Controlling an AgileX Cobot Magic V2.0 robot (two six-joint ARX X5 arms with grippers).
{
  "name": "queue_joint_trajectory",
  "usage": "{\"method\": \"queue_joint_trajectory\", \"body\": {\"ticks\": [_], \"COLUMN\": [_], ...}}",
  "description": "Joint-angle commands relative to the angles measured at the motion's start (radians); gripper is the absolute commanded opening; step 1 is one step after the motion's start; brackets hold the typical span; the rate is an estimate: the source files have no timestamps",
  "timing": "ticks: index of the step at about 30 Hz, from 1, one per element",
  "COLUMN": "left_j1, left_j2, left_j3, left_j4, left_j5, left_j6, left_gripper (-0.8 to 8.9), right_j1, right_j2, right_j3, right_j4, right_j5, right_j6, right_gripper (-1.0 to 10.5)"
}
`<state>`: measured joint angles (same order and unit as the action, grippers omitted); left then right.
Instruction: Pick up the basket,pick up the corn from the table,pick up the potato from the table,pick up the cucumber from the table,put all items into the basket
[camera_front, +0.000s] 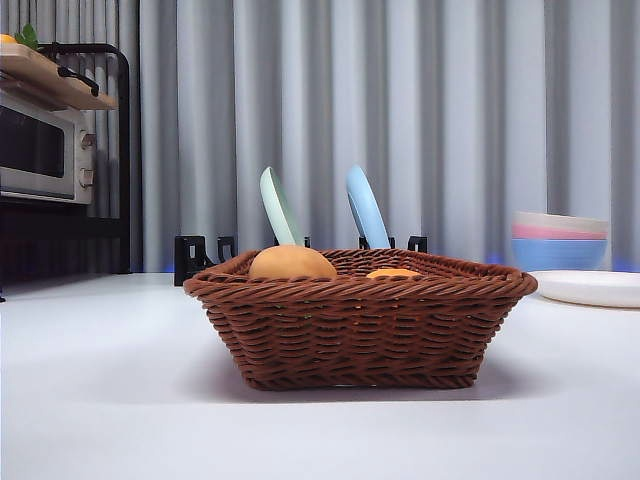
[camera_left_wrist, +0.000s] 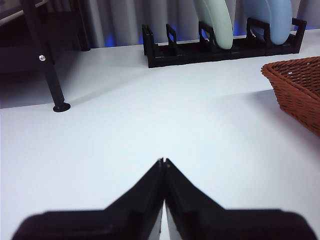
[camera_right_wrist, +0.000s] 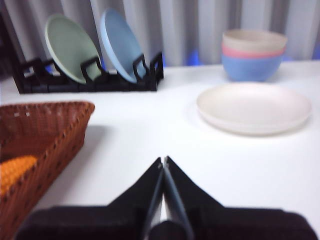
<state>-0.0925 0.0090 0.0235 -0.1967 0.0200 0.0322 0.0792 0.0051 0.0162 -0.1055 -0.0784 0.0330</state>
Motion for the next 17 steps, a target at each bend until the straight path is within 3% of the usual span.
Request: {"method": "queue_joint_trajectory", "body": {"ticks": [1,5,9,17], "left_j1": [0.003,0.003,0.003,0.003], "left_j2": [-0.003,-0.003,-0.003,-0.003], "left_j3": [-0.016,-0.016,-0.016,-0.016], "left_j4": [0.003,0.003,0.003,0.003], "left_j5": [0.006,0.006,0.006,0.006], "left_j6": [-0.009,-0.009,-0.009,-0.009], "left_gripper": [-0.03,-0.03,-0.03,-0.03], "right_j1": [0.000,0.000,0.000,0.000], "right_j2": [-0.004,-0.004,-0.004,-0.003], "right_j3": [-0.010,-0.010,-0.010,-0.010], "right_j4": [-0.029,-0.075,-0.075,-0.075], "right_j5": [0.003,0.002,0.003,0.007], "right_j6": [-0.007,0.001,0.065,0.063], "right_gripper": [0.0,0.0,0.0,0.0]}}
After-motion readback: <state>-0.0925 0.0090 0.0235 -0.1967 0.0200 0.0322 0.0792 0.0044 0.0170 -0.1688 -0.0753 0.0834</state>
